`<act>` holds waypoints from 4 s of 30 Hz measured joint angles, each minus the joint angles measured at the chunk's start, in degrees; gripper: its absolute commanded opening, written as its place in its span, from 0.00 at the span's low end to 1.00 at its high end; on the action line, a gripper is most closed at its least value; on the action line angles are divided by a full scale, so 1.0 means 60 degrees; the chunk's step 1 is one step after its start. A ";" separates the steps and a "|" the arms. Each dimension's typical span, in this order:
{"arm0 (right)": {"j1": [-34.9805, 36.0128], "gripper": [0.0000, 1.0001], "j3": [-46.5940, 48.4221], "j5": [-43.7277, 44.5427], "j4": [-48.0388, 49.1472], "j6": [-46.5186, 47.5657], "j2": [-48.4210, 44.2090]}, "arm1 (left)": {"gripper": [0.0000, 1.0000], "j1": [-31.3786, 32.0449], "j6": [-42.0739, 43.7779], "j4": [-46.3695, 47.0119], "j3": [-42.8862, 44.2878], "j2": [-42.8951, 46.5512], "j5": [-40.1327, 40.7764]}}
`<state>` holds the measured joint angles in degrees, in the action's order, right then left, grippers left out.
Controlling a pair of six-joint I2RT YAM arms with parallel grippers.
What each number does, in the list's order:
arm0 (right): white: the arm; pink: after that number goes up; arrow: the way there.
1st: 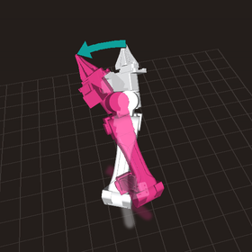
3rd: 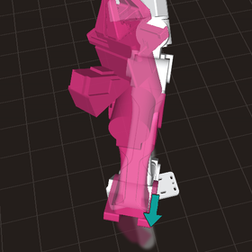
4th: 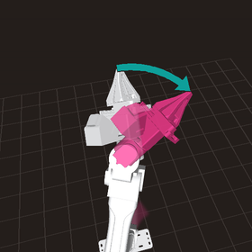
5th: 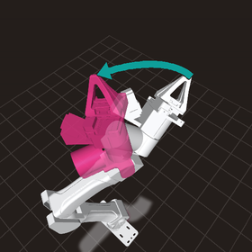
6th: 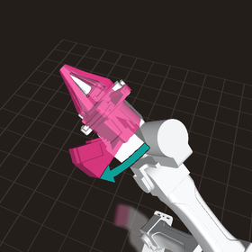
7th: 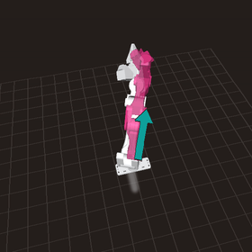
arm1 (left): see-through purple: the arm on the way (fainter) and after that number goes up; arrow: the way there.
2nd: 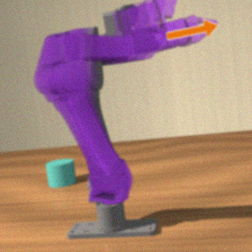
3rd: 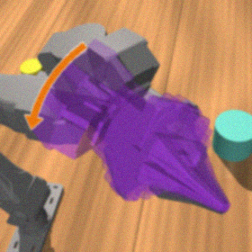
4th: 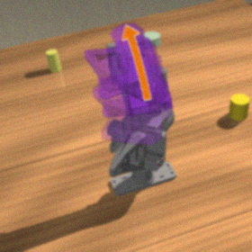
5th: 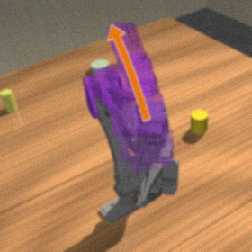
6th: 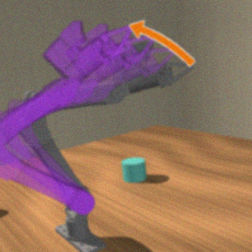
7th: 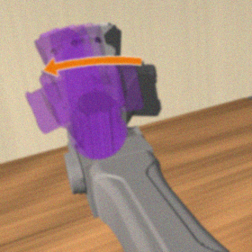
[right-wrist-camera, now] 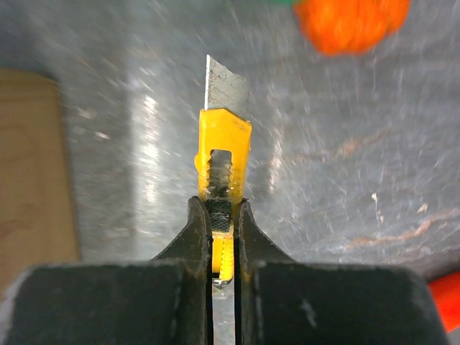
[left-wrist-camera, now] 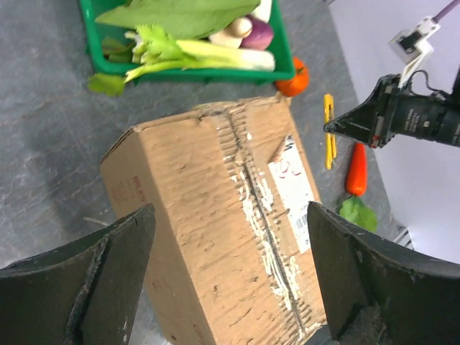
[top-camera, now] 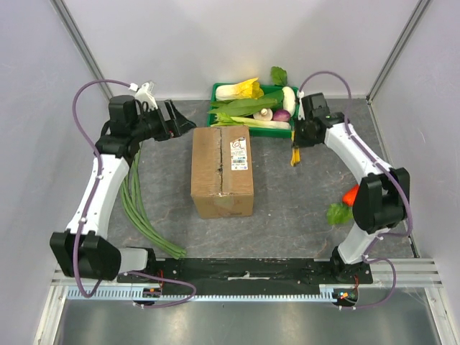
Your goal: Unpack the express box
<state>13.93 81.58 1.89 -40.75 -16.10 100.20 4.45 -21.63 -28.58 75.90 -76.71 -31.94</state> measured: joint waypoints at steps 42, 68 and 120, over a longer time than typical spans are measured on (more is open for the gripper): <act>0.4845 0.20 0.3690 -0.2758 0.0430 0.0871 0.0066 | 0.02 0.1373 -0.1832 0.1286 -0.0029 -0.1217 -0.2681; 0.3825 0.94 -0.0106 -0.2047 0.8444 -0.4309 -0.3421 | 0.02 0.1443 -0.5690 0.5949 0.1537 -0.0492 -0.0678; 0.3242 0.00 -0.0087 -0.4972 1.1595 -0.8484 -0.2415 | 0.54 0.1282 -0.4870 0.6080 0.0612 0.1177 -0.1716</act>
<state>33.39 81.06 -27.94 28.82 -67.00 85.71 12.14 -50.85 7.90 79.57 -69.65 -42.24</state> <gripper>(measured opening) 0.125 0.563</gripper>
